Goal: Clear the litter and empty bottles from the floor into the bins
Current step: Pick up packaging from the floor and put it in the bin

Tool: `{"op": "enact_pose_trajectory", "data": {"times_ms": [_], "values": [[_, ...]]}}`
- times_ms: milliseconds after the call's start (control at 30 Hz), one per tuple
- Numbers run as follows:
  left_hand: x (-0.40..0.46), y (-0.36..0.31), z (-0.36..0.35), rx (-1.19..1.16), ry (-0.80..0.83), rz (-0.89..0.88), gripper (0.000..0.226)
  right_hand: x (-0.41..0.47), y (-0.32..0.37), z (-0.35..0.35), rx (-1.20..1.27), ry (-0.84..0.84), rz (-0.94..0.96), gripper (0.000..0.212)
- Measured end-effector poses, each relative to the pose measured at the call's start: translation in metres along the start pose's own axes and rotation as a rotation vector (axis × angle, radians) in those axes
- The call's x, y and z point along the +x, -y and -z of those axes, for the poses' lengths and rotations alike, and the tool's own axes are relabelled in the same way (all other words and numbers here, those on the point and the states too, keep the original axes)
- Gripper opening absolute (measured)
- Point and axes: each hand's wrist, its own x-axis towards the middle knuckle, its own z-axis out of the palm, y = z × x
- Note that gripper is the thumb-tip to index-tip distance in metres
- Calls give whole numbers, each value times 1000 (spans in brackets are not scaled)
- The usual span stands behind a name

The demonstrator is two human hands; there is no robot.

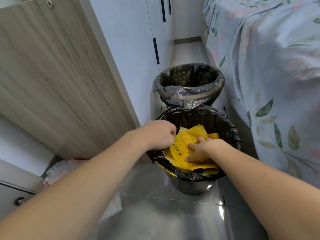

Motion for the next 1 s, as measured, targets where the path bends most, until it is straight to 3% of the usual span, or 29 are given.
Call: {"op": "enact_pose_trajectory", "data": {"times_ms": [67, 233, 433, 567, 767, 1000], "values": [[17, -15, -9, 2, 77, 1, 30, 1, -8, 1, 30, 20, 17, 83], [57, -30, -54, 317, 533, 99, 56, 12, -20, -8, 17, 12, 61, 89], [71, -20, -72, 361, 570, 101, 74, 17, -19, -9, 6, 23, 94, 87], [51, -16, -59, 194, 372, 96, 62, 5, -23, 7, 94, -41, 86, 74], [-10, 12, -25, 139, -210, -27, 28, -44, -9, 49, 206, -322, 101, 45], [-105, 86, -31, 43, -628, 1, 31, -112, 70, 64, 220, -573, 301, 45]]}}
